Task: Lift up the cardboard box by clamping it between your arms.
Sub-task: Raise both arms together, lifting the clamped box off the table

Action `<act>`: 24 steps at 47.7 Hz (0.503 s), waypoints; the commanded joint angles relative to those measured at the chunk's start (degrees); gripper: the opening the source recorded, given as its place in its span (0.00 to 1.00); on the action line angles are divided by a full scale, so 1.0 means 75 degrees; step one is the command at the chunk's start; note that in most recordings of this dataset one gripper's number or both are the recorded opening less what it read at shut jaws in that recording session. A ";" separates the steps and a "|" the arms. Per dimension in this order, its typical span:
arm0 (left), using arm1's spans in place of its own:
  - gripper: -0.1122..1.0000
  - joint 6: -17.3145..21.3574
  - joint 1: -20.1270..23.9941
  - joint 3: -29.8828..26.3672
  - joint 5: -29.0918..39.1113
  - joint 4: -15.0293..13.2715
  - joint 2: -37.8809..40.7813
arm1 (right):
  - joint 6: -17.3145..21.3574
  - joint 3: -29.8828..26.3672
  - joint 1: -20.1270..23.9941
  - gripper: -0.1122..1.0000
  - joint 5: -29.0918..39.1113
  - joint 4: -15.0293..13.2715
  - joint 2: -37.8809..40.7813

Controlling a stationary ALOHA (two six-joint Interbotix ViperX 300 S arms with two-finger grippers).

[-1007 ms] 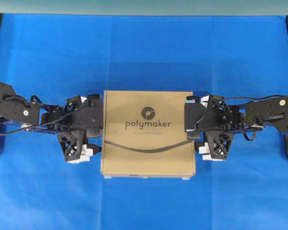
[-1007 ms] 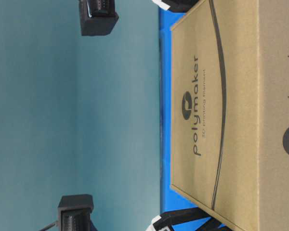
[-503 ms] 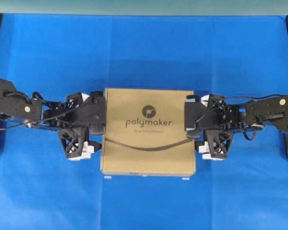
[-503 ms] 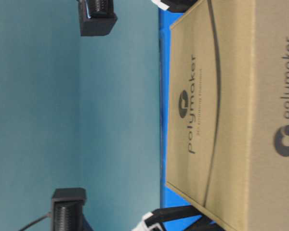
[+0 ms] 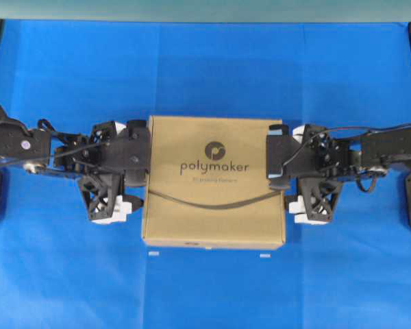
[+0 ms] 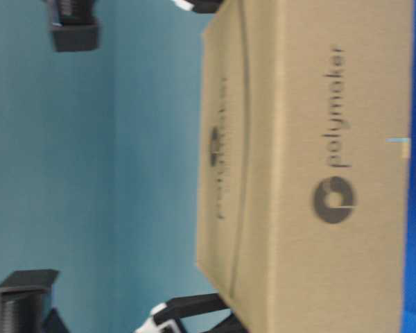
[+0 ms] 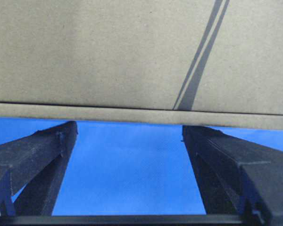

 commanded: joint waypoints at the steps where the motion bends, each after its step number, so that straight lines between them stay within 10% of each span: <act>1: 0.88 -0.0035 0.0047 -0.0445 0.0164 0.0000 -0.0316 | 0.0105 -0.0563 0.0047 1.00 0.0199 0.0047 -0.0469; 24: 0.88 -0.0035 0.0047 -0.1277 0.1418 0.0000 -0.0973 | 0.0105 -0.1289 0.0129 1.00 0.1758 0.0059 -0.1137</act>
